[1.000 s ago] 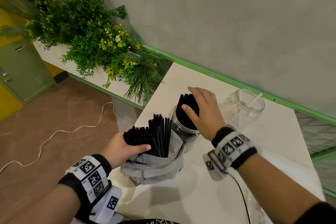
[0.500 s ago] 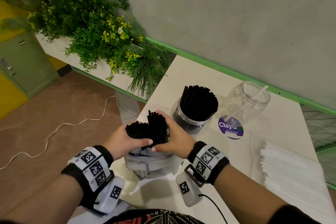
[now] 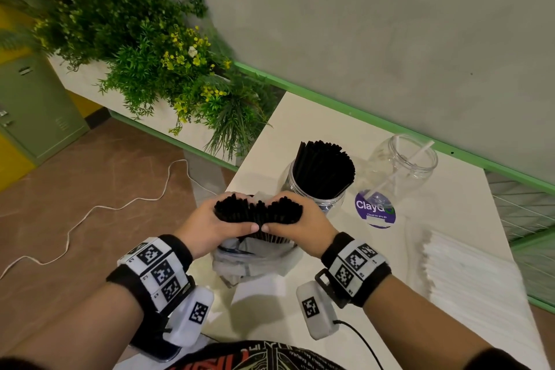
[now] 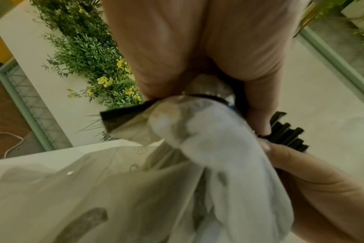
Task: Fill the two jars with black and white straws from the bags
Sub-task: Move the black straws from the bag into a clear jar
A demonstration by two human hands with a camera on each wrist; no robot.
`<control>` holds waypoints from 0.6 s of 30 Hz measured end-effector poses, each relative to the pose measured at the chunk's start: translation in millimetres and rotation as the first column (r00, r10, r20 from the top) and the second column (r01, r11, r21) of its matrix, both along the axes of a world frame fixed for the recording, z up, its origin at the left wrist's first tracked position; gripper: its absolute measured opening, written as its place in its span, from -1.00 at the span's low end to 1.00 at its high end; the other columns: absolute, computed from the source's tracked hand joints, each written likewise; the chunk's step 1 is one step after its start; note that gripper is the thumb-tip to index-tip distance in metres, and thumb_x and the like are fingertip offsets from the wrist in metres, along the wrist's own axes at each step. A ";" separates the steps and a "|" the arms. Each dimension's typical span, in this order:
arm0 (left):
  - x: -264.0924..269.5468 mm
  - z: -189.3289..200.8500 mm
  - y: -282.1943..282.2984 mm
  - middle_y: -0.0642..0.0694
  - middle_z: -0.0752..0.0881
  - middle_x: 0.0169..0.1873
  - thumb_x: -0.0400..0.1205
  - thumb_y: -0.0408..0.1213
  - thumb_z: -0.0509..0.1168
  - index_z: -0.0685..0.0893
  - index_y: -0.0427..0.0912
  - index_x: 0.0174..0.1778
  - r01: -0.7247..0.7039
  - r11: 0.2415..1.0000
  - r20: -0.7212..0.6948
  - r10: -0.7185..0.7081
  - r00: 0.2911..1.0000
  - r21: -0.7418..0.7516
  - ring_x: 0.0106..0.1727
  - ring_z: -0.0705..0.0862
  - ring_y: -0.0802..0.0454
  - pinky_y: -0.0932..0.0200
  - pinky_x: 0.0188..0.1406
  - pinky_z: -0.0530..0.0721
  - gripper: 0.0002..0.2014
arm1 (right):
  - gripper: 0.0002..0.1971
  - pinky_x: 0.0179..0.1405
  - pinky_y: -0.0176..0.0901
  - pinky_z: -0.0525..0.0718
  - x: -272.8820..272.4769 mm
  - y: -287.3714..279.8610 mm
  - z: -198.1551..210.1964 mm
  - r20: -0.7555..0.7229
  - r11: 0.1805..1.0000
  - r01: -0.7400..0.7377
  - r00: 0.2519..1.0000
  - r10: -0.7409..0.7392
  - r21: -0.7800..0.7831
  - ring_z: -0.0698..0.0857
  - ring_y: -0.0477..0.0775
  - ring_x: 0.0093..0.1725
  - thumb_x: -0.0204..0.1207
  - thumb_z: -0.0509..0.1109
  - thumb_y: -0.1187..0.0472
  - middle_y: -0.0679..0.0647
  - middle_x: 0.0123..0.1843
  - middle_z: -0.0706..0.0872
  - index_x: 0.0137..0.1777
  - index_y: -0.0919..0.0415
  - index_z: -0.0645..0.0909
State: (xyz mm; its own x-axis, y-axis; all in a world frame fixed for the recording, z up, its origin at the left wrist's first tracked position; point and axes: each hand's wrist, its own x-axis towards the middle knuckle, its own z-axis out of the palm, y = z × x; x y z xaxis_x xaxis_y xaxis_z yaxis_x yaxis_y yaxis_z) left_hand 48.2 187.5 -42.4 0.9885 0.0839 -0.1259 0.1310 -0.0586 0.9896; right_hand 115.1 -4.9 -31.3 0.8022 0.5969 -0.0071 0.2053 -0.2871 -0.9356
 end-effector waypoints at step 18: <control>2.9 -5.5 -8.3 0.08 0.75 -0.33 0.10 0.04 0.51 0.71 -0.12 -0.16 0.007 0.999 0.063 -0.009 0.998 0.042 -0.22 0.68 0.24 0.38 -0.16 0.60 -0.54 | -0.77 -0.16 -0.30 0.61 -15.1 2.7 2.8 0.031 0.999 0.023 0.999 -0.023 -0.022 0.64 -0.17 -0.22 0.35 0.63 0.26 -0.03 -0.24 0.69 -0.09 0.17 0.63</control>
